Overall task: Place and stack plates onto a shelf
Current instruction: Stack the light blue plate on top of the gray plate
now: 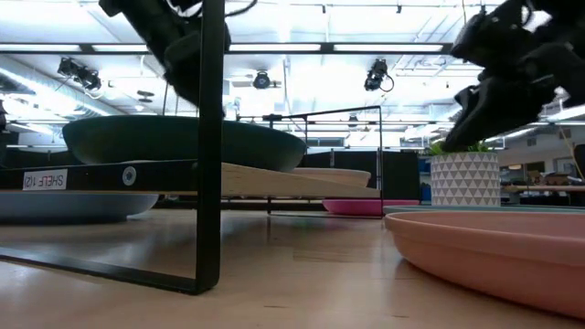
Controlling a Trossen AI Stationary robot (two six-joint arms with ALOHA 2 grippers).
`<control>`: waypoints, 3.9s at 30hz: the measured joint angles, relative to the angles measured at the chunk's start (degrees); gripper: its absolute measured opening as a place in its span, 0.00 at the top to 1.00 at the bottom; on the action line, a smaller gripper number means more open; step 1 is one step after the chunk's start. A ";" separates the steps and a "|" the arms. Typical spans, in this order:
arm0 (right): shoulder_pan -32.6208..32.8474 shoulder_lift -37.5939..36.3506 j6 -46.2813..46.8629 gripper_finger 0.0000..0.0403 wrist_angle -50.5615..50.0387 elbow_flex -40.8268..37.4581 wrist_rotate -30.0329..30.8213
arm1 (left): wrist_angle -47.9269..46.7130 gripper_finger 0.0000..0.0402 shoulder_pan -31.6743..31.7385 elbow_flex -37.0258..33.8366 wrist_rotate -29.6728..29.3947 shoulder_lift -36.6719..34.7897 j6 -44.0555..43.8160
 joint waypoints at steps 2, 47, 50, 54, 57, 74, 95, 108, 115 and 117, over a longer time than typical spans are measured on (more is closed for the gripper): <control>-0.16 1.96 -2.35 0.74 -5.48 3.33 -6.93 | -0.68 0.65 -0.71 0.01 0.24 0.01 0.05; 5.34 26.75 -3.22 0.95 -37.04 22.69 -21.89 | -2.18 0.65 -5.37 0.07 7.58 -9.95 4.42; 5.31 25.12 -3.59 0.95 -38.10 22.69 -21.94 | -2.41 0.65 -5.37 0.04 7.57 -10.01 4.42; 5.59 22.37 -4.11 0.97 -39.14 23.77 -21.38 | -2.24 0.65 -5.40 0.04 9.13 -10.30 4.37; 6.30 21.05 -5.54 0.96 -40.70 26.57 -20.58 | -0.87 0.65 -5.37 0.04 13.18 -10.99 4.40; -2.70 21.76 -35.84 0.96 -31.37 37.64 -9.90 | 8.72 0.65 -5.49 0.00 20.72 -15.13 1.09; -21.56 30.03 -57.75 0.95 -20.42 37.55 -16.61 | 5.87 0.65 -5.99 0.04 14.79 -20.04 -3.86; -20.47 28.99 -57.33 0.74 -20.27 37.57 -12.17 | 3.97 0.65 -5.99 0.04 14.77 -20.04 -6.19; -18.67 22.67 -45.83 0.72 -30.16 37.59 -7.62 | -1.26 0.65 -5.93 0.04 10.14 -20.04 -6.19; -18.71 21.55 -39.94 0.72 -33.14 37.57 -8.99 | -3.52 0.65 -5.90 0.04 7.69 -20.04 -6.19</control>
